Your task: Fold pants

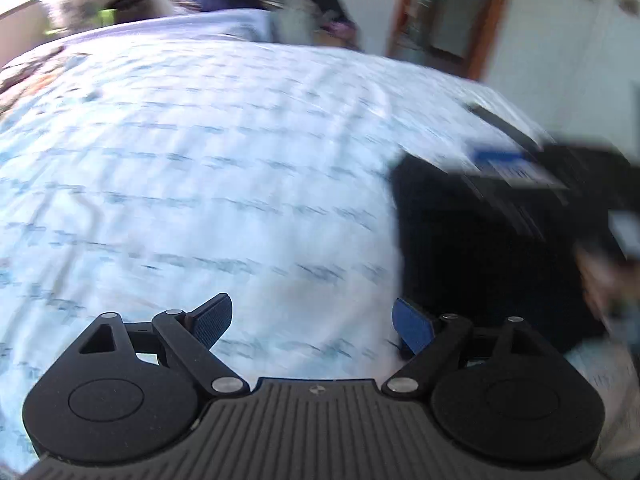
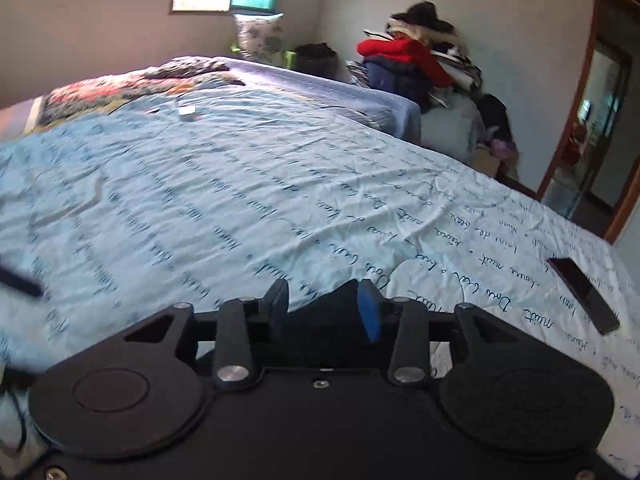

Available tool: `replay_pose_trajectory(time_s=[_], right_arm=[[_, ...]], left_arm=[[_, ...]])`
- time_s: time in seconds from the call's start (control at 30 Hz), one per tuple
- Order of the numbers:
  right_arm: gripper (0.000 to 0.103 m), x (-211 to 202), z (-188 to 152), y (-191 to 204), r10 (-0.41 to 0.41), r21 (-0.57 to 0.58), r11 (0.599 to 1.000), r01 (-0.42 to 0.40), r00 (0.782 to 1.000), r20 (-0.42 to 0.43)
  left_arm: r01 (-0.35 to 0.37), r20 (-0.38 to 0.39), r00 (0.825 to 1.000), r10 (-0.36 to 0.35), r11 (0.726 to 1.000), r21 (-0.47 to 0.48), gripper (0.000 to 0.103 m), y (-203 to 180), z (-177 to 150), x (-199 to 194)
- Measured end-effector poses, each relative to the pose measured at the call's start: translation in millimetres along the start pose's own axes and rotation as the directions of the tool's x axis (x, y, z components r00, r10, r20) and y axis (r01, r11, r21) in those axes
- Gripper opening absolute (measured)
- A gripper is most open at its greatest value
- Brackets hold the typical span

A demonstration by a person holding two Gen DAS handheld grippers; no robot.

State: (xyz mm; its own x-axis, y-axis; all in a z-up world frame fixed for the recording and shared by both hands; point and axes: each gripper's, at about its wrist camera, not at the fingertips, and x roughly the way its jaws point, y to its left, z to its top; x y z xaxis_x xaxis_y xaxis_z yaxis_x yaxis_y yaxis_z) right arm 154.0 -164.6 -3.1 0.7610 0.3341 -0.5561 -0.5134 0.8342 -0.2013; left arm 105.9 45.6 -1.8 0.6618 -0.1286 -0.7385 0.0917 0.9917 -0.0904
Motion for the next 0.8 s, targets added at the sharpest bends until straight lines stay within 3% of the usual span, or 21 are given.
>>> replay_pose_trajectory(time_s=[0.13,0.3,0.33,0.53,0.67,0.8], right_arm=[[0.042,-30.9,-25.5,60.9,0.116,-0.217,0.969,-0.113,0.993,0.001],[0.038,-22.4,-43.9,115.4,0.044,-0.434,0.898,-0.065,0.997,-0.059],[0.032,-19.1,-45.7,119.0,0.034,-0.451,0.890,-0.065,0.997,-0.077],[0.031,-21.0,-48.6,126.9,-0.017,-0.482,0.876,-0.017,0.998,-0.067],[0.030,-10.2,-58.1,139.9,-0.051,-0.557,0.830,0.008,0.997,-0.063],[0.018,-9.0,-64.9,144.5,-0.052,-0.574,0.818,0.011,0.997,-0.055]], left_arm=[[-0.126,0.045,0.991,0.129,0.989,-0.071,0.089,23.2,14.9,-1.6],[-0.085,0.027,0.996,0.087,0.994,-0.062,0.089,18.7,17.9,-2.9],[-0.078,0.021,0.997,0.079,0.996,-0.046,0.089,14.3,17.2,-1.5],[-0.092,0.023,0.995,0.093,0.996,-0.002,0.089,6.0,8.0,2.2],[-0.083,0.009,0.996,0.083,0.996,-0.033,0.089,8.8,9.6,6.4],[-0.078,-0.002,0.997,0.078,0.997,-0.025,0.089,6.0,8.3,8.6]])
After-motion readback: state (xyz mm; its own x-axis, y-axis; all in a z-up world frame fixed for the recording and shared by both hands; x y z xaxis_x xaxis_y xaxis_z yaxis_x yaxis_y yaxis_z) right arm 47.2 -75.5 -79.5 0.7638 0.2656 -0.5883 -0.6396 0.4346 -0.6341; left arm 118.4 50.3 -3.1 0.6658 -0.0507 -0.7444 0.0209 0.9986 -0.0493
